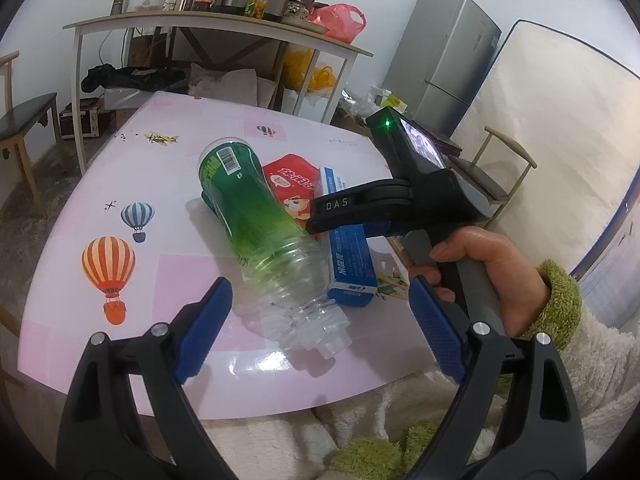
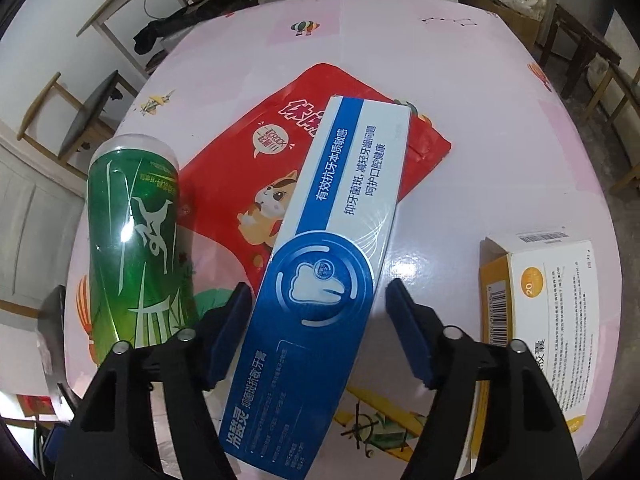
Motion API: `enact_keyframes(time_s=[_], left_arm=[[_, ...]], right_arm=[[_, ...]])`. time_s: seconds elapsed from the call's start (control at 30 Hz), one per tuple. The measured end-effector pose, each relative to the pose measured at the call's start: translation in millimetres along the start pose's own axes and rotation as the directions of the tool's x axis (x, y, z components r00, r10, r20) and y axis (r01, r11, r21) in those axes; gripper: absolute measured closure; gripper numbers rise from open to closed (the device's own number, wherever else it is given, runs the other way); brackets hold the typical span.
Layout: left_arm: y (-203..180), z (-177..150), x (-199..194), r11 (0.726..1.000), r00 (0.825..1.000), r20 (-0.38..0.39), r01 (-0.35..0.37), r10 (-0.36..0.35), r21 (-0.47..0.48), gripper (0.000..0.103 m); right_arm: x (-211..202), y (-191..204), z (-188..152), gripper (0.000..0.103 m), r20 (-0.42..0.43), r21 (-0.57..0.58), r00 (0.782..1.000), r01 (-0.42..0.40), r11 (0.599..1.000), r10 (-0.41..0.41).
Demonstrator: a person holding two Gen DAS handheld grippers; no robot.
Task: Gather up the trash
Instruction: 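Grasp the blue toothpaste box with the right gripper and lift it, then close the left gripper on the capsule box while the right gripper holds the toothpaste box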
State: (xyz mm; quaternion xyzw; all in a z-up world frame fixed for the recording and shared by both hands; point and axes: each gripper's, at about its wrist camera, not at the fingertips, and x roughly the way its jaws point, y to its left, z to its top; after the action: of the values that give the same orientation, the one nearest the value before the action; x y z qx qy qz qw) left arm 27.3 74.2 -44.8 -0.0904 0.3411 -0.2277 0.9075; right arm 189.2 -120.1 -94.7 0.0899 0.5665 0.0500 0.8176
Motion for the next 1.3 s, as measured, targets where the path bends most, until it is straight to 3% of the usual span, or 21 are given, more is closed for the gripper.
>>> enact_keyframes(time_s=[0.33, 0.8, 1.13, 1.3], left_arm=[[1.6, 1.7, 0.4, 1.000, 1.000, 0.002, 0.005, -0.005, -0.005, 0.017], [2.3, 2.9, 0.4, 1.000, 1.000, 0.010, 0.010, -0.010, -0.013, 0.017], [-2.9, 6.1, -2.8, 1.000, 1.000, 0.025, 0.016, -0.016, -0.001, 0.017], [-14.9, 11.1, -3.4, 0.999, 0.998, 0.036, 0.041, -0.042, 0.025, 0.017]], right_arm=[[-8.8, -5.8, -2.8, 0.051, -0.001, 0.007, 0.999, -0.036, 0.999, 0.036], [-39.6, -26.4, -6.5, 0.055, 0.032, 0.020, 0.991, -0.130, 0.991, 0.129], [-82.1, -39.1, -7.0, 0.056, 0.108, 0.020, 0.968, -0.228, 0.974, 0.224], [-124.5, -64.4, -9.8, 0.056, 0.199, 0.018, 0.961, -0.201, 0.980, 0.193]])
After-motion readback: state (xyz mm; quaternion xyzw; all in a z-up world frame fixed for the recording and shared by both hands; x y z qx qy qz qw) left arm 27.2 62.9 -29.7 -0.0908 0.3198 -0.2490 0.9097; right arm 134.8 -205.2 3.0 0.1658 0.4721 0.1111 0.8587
